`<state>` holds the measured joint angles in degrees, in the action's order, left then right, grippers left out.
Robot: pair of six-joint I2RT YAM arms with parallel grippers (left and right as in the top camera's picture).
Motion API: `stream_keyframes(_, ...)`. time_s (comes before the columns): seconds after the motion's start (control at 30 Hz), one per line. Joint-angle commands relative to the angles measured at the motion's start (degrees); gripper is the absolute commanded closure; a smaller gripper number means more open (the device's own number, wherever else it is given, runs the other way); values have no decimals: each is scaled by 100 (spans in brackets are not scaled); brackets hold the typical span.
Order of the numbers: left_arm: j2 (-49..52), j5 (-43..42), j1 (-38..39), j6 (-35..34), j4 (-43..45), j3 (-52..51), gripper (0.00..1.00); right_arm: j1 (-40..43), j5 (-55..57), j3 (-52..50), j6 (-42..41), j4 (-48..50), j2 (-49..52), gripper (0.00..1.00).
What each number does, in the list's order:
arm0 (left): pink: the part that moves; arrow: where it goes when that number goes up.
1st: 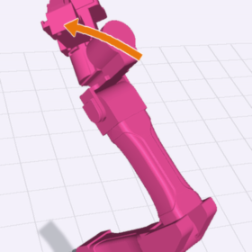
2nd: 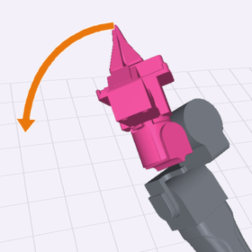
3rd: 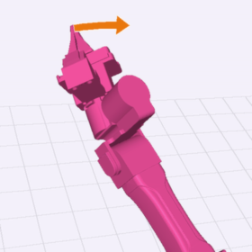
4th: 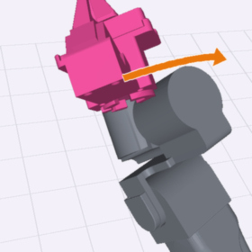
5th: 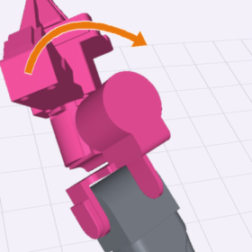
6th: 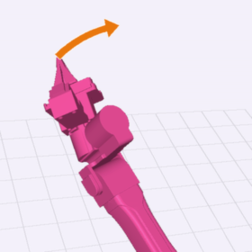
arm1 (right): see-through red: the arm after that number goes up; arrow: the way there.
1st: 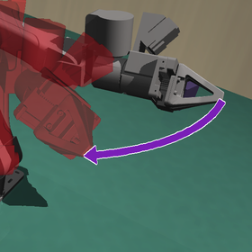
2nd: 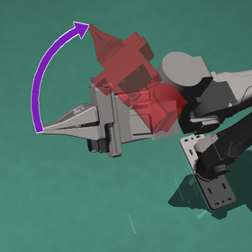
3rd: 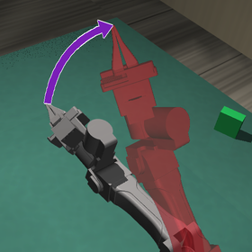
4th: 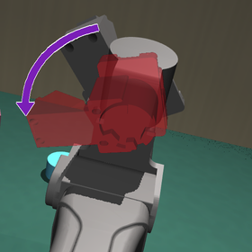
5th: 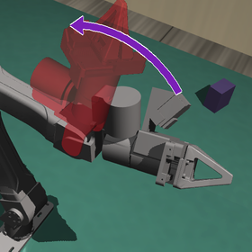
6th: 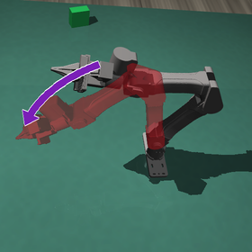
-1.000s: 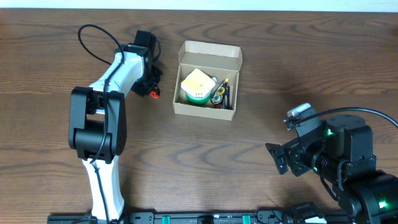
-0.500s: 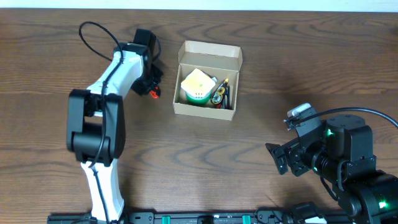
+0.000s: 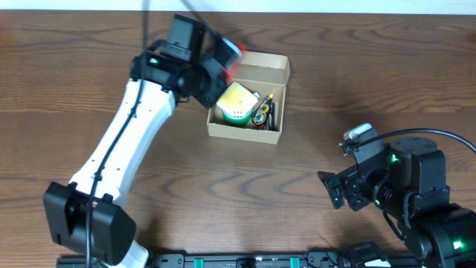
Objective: Pack container
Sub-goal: 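Carry the red box cutter with the left gripper and drop it into the box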
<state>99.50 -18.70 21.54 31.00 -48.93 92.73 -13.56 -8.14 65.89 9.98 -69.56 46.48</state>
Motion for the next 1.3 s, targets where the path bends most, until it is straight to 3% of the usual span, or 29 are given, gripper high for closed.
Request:
stream_keyframes(0.0, 101, -337, 186, 3025, -195, 44, 95, 50, -26, -2, 81, -9, 2, 1)
stream_keyframes(0.1, 210, -315, 330, 3851, -326, 44, 94, 52, -26, -2, 79, -9, 2, 1)
stream_keyframes(0.37, 708, 286, 555, 4387, -282, 44, 94, 50, -26, -2, 79, -9, 2, 1)
stream_keyframes(0.73, 990, 907, 883, 4378, -116, 44, 93, 52, -26, -2, 81, -9, 2, 1)
stream_keyframes(0.93, 990, 909, 892, 4203, -98, 44, 72, 52, -26, -2, 79, -9, 2, 1)
stream_keyframes(1.27, 988, 931, 894, 3947, -122, 44, 65, 52, -26, -2, 81, -9, 2, 1)
